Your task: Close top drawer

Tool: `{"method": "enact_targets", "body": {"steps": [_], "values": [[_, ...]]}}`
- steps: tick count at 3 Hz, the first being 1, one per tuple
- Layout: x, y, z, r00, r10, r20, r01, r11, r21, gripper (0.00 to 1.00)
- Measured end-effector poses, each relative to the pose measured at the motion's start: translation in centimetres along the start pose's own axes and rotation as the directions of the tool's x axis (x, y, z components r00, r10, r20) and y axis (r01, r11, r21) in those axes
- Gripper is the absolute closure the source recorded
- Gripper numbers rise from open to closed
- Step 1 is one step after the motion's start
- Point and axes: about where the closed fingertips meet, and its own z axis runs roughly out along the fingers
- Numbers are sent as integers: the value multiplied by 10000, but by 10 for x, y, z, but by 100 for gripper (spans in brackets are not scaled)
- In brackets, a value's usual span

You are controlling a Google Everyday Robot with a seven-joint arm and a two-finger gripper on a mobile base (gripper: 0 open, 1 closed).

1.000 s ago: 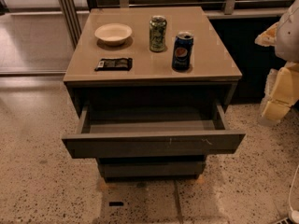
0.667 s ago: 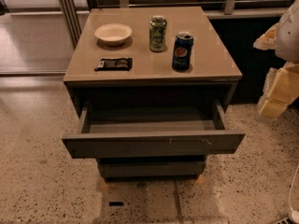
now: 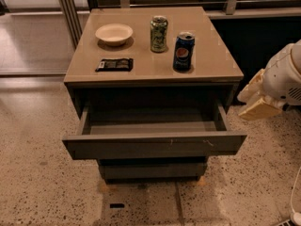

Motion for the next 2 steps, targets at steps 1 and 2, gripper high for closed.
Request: {"method": "enact_targets", "body": {"steps": [1, 2], "values": [[13, 2, 59, 9967, 432, 694, -423, 9990, -140, 82], [23, 9, 125, 9902, 828, 1124, -745, 9943, -763, 100]]}}
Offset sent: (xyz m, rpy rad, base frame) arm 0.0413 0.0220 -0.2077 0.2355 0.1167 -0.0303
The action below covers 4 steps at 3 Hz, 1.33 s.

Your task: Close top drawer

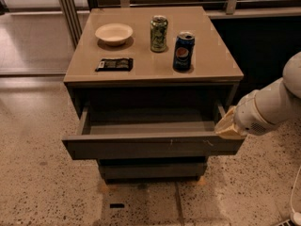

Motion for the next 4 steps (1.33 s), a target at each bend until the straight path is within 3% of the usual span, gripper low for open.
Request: {"method": "enact_targets", "body": {"steps": [1, 2, 3, 4], "values": [[22, 11, 65, 9990, 444, 38, -438, 9945, -955, 100], [22, 11, 65, 9990, 443, 38, -438, 9945, -955, 100], [48, 12, 113, 9997, 16, 237, 10, 9942, -1076, 100], [48, 12, 113, 9997, 14, 236, 11, 9942, -1075, 100]]}}
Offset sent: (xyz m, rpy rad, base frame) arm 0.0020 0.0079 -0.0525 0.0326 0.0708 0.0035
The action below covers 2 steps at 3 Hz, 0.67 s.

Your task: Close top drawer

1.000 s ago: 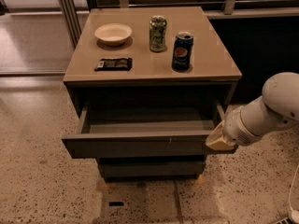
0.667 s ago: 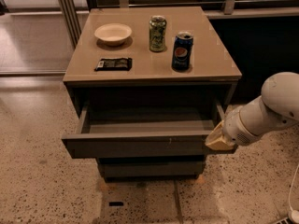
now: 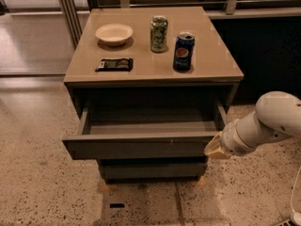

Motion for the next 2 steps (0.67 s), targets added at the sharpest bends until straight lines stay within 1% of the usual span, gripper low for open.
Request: {"method": "enact_targets", "body": {"steps": [1, 2], "values": [[-1, -1, -2, 9992, -340, -227, 344, 9992, 184, 100], [-12, -7, -2, 9853, -1642, -464, 1673, 9832, 727, 100]]}}
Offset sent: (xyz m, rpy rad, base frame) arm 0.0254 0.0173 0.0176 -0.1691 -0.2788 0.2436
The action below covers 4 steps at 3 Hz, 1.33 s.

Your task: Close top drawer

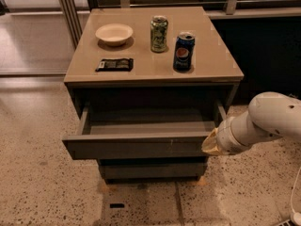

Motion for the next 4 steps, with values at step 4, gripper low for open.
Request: {"method": "enact_targets", "body": {"steps": [4], "values": [[-23, -58, 42, 9542, -2862, 876, 2498, 9227, 2937, 100]]}}
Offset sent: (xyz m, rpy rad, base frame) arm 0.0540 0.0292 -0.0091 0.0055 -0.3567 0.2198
